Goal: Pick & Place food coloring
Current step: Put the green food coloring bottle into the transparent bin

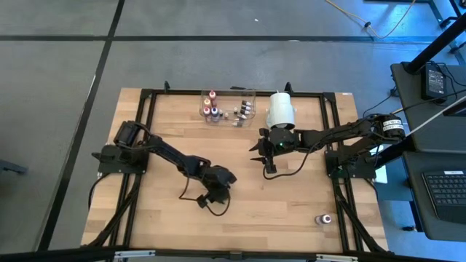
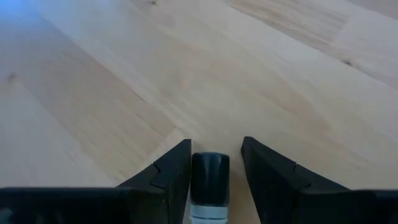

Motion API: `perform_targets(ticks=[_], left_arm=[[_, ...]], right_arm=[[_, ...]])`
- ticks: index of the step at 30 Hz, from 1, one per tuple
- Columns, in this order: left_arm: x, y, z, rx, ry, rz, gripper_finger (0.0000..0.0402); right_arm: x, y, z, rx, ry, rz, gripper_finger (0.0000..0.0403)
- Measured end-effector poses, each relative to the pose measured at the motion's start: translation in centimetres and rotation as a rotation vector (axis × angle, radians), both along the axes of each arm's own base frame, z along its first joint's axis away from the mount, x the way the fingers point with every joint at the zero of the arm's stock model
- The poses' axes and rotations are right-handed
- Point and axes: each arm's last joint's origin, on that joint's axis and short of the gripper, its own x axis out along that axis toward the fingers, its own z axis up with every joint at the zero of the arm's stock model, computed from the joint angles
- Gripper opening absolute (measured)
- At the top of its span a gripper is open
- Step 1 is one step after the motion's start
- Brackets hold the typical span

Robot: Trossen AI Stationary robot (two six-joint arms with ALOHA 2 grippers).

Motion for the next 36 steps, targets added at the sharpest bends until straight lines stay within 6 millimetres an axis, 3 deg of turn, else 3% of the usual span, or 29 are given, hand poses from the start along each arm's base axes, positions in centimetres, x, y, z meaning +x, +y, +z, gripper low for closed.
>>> perform_targets(ticks=[16,21,28,36], left_arm=[[-0.6,0.7,-0.5,-0.082,-0.022,0.063,0.0072],[-0.7,1.4,1.3,-0.102,-0.005,0.309,0.0076],[-1.3,5.0,6.9,-0.061,-0.150,0.727,0.0071],[-2.6,13.2,12.7,0.044,-0.431,1.108,0.0069]], right_arm=[[0.0,0.0,0.0,0.000,0.001,0.000,0.0173],[0.0,0.0,0.0,-0.001,0.000,0.000,0.0173],[0.0,0.0,0.0,-0.004,0.000,0.002,0.0173],[0.0,0.0,0.0,-0.009,-0.002,0.005,0.0173]])
